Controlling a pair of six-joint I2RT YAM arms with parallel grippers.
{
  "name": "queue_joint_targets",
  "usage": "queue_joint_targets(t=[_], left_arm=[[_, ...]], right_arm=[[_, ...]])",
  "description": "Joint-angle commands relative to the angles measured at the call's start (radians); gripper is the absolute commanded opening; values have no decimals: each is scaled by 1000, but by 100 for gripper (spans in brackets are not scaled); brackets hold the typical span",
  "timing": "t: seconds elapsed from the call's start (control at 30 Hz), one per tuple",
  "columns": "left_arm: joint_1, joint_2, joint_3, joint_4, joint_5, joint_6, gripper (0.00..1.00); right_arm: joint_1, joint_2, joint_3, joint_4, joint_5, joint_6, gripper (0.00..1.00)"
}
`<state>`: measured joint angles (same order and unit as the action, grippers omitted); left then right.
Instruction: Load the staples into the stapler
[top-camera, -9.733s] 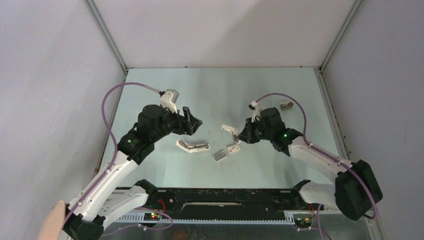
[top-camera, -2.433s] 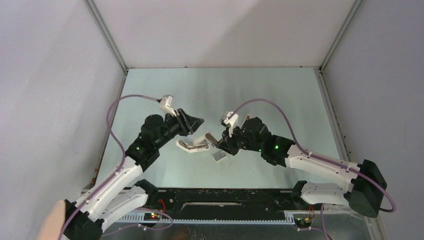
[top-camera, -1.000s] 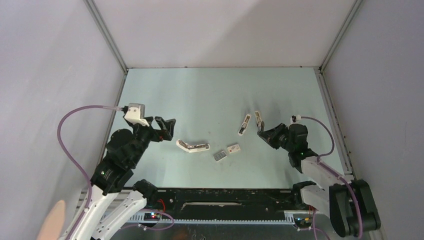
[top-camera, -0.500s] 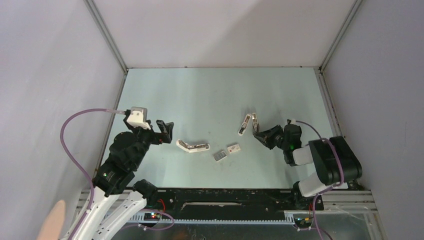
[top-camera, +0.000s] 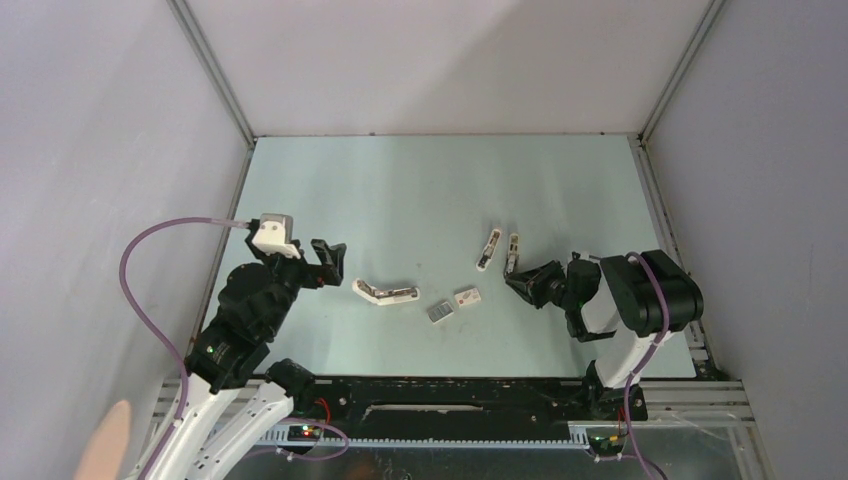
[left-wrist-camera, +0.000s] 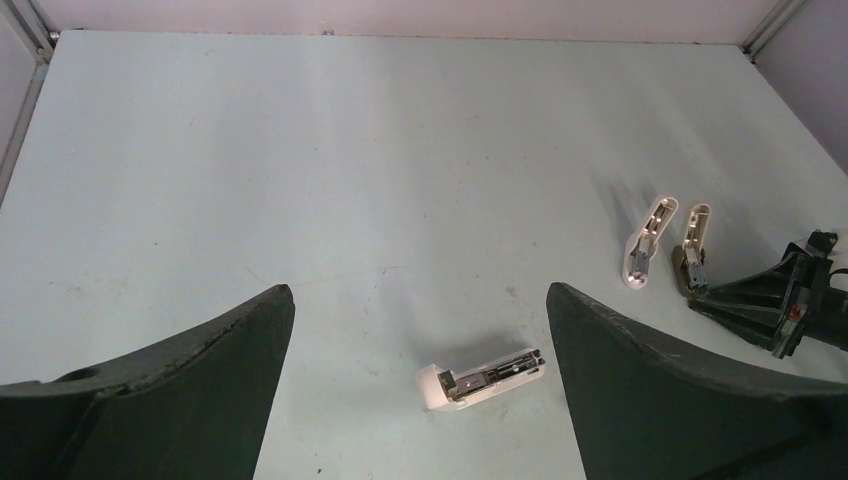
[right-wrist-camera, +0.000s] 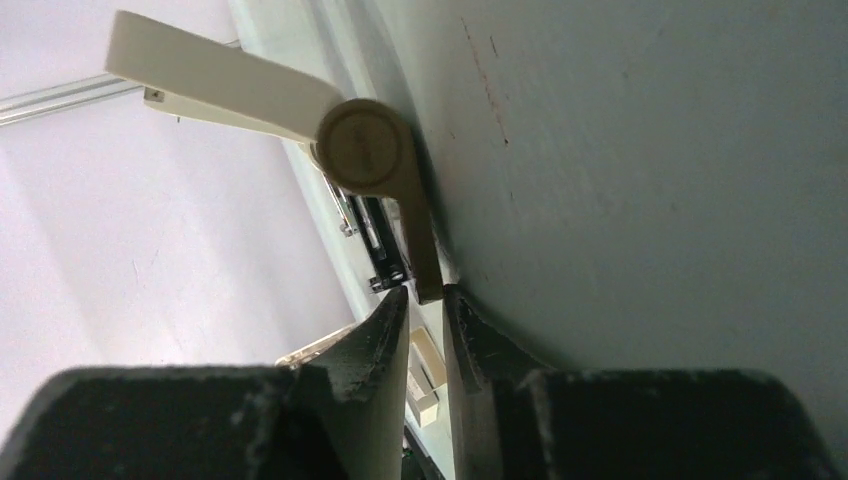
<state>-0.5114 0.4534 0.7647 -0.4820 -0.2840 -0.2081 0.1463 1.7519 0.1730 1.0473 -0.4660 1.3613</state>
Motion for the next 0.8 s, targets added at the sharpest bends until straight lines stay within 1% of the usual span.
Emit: queue_joint_targets(t=[0.0,0.27,0.43,0.57,0.67,0.77], left_arm=[[11,3,-1,29,8,15,100],[16,4,-1,30,15,13,100],[17,6,-1,30,14,12,100],[21,13,2,24,14,9,100],[26,23,5,17,11,3,100],[30,30,10,9,11,-5,100]], right_arm=[[-5,1,-30,-34,23,1,24],[-6,-76,-53,-168,57,-13,38],[6,-187,-70,-284,93,-33,49],[33,-378,-46,-486,152,-101,60],[71,-534,14,-721,219,-185,67],[126,-669,87,-905,299,-271,72]])
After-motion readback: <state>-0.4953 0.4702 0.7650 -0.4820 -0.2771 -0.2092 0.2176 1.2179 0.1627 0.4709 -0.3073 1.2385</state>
